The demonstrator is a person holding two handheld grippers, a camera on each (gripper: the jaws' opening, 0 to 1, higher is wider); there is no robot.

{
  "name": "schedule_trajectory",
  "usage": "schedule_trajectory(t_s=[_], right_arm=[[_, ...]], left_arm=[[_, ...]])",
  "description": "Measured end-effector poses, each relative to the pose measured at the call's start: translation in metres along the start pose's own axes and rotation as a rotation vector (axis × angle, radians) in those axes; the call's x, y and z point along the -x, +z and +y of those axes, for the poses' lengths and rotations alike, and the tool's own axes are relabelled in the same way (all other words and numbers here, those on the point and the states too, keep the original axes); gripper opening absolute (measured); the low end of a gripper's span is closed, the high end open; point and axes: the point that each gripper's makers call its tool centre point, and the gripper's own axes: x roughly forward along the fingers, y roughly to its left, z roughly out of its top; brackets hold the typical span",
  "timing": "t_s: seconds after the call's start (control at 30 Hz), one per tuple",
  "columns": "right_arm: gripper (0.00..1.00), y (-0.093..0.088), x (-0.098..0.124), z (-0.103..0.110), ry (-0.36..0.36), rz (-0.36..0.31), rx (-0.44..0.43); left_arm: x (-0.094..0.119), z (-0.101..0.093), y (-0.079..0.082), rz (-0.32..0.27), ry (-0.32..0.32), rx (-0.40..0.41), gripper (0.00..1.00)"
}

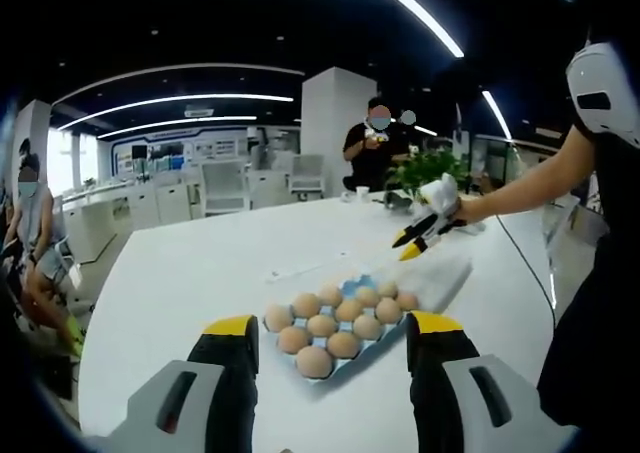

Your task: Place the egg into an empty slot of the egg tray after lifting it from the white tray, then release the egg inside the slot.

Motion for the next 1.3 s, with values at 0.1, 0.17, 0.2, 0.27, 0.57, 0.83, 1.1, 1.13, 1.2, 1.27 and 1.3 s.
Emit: schedule_trajectory(t_s=[0.1, 0.17, 0.2, 0.27, 0.57, 0.83, 1.1, 1.13, 1.2, 1.27, 1.3], right_arm=[[0.32, -0.004, 0.005, -0.005, -0.022, 0.0, -0.023], [0.32, -0.009, 0.01, -0.01, -0.037, -0.003, -0.026], [0.32, -0.01, 0.012, -0.011, -0.039, -0.002, -0.026], [0.32, -0.01, 0.013, -0.011, -0.042, -0.001, -0.035], [0.32, -0.023, 0.025, -0.023, -0.081, 0.01, -0.053], [0.32, -0.04, 0.037, -0.036, -0.121, 0.032, -0.077], [0.32, -0.05, 0.047, -0.049, -0.16, 0.044, -0.099], [0.31, -0.053, 0.048, -0.05, -0.162, 0.05, -0.102], [0.31, -0.055, 0.049, -0.051, -0.163, 0.055, -0.1], [0.31, -0.057, 0.049, -0.052, -0.166, 0.06, -0.104], [0.31, -0.059, 0.049, -0.053, -0.166, 0.065, -0.107]], left_arm=[[0.0, 0.0, 0.001, -0.002, 0.0, 0.0, 0.6], [0.0, -0.001, 0.001, -0.002, -0.002, 0.0, 0.6], [0.0, -0.001, 0.0, -0.001, -0.002, 0.0, 0.6], [0.0, -0.002, 0.0, 0.001, -0.003, 0.0, 0.6], [-0.002, -0.004, 0.001, 0.003, -0.01, -0.004, 0.6], [-0.004, -0.005, 0.003, -0.002, -0.012, -0.007, 0.6], [-0.006, -0.008, 0.003, 0.003, -0.017, -0.007, 0.6], [-0.007, -0.008, 0.004, 0.002, -0.018, -0.009, 0.6], [-0.007, -0.008, 0.004, 0.001, -0.019, -0.01, 0.6], [-0.007, -0.008, 0.005, 0.002, -0.019, -0.011, 0.6], [-0.008, -0.008, 0.005, 0.003, -0.019, -0.011, 0.6]])
